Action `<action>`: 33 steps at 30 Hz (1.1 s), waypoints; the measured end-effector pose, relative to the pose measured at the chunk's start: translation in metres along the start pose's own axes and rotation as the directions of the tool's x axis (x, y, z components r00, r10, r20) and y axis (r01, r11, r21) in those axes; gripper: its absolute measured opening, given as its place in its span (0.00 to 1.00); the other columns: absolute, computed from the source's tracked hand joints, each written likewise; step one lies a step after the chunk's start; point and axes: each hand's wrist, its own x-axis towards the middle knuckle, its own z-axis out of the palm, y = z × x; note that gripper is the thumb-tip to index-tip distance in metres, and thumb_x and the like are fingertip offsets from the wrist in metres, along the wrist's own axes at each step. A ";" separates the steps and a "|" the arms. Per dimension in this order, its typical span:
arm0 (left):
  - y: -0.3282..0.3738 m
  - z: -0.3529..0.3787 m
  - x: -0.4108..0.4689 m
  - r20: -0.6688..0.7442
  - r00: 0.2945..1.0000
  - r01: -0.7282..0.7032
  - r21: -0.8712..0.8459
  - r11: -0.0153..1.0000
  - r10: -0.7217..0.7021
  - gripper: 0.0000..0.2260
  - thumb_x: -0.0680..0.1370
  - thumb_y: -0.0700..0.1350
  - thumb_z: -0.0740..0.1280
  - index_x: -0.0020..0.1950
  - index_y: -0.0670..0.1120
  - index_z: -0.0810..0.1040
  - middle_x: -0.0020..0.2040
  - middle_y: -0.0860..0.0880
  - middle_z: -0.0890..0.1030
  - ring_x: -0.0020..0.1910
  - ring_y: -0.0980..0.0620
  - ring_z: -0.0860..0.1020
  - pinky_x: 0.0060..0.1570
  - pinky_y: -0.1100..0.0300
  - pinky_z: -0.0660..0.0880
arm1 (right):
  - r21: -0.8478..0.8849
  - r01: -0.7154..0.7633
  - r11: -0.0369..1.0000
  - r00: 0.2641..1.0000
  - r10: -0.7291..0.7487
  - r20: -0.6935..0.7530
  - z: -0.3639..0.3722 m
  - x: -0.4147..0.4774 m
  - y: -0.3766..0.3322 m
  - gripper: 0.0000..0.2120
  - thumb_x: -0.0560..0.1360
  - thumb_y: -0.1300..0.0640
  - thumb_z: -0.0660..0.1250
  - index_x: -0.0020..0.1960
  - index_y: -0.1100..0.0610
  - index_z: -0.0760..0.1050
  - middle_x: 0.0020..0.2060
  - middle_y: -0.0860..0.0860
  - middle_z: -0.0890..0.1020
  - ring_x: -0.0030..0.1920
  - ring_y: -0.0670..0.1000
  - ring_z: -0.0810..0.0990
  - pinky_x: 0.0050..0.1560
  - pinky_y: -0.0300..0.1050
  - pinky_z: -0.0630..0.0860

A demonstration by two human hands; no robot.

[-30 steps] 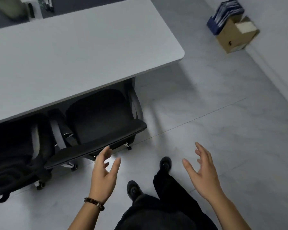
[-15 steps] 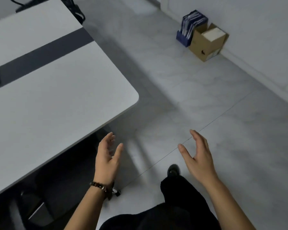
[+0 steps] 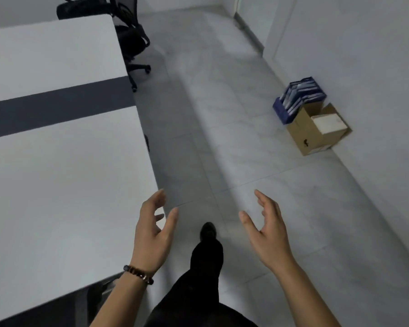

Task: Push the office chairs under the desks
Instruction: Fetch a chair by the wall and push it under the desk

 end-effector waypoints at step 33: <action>0.137 0.208 0.881 -0.367 0.923 0.140 0.030 0.990 -0.120 0.25 0.73 0.53 0.65 0.69 0.47 0.69 0.66 0.51 0.73 0.63 0.59 0.72 0.60 0.55 0.72 | -0.028 0.281 0.959 0.906 -0.256 0.336 0.025 1.014 -0.176 0.29 0.77 0.44 0.68 0.75 0.44 0.63 0.67 0.36 0.66 0.69 0.36 0.64 0.62 0.26 0.59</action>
